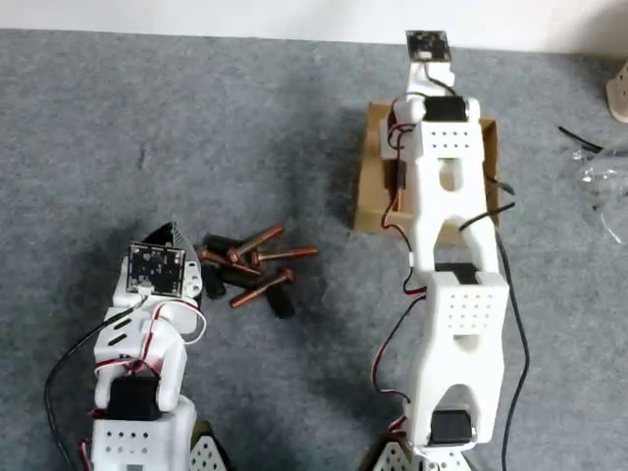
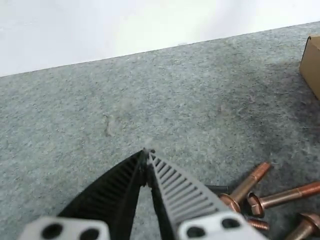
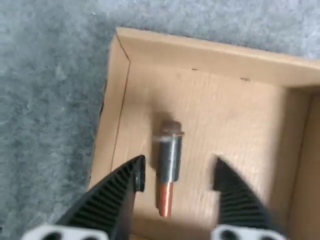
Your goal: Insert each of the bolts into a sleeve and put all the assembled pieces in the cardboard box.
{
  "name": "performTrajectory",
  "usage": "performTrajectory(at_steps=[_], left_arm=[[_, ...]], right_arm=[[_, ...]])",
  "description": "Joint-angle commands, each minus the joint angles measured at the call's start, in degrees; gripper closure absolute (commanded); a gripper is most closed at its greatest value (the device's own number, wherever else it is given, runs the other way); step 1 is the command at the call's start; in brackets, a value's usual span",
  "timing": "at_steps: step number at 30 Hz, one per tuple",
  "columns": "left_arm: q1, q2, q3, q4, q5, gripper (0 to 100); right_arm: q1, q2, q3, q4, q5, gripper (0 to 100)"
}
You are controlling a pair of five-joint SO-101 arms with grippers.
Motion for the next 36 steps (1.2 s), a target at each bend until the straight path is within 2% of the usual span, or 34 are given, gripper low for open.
performTrajectory(at_steps=[1,8,14,17,25,28,31,36], left_arm=[[-0.7,-0.4,1.1,-1.5,-0.4,99],[-0.7,-0.4,1.1,-1.5,-0.4,99],[-0.7,-0.4,1.1,-1.5,-0.4,99],[-0.7,-0.4,1.1,-1.5,-0.4,99],[-1.9,-0.5,1.1,-1.6,-0.2,99],[-3.8,-0.7,1.1,-1.6,1.9,99],[-5.9,-0.4,1.1,-3.2,4.0,99],[-6.5,-0.4,1.1,-3.5,4.0,99]], right_arm=[[0.0,-1.5,-2.7,3.0,3.0,72.8],[-1.6,-4.8,-6.6,11.9,3.5,72.8],[-8.2,-10.7,-15.4,24.6,6.2,72.8],[-12.2,-15.4,-16.7,25.0,6.0,72.8],[-25.9,-29.4,3.1,24.6,6.6,72.8],[-31.5,-32.2,14.0,22.8,10.6,72.8],[-33.5,-33.7,25.8,17.2,12.3,72.8],[-33.4,-35.5,45.8,0.4,13.3,72.8]])
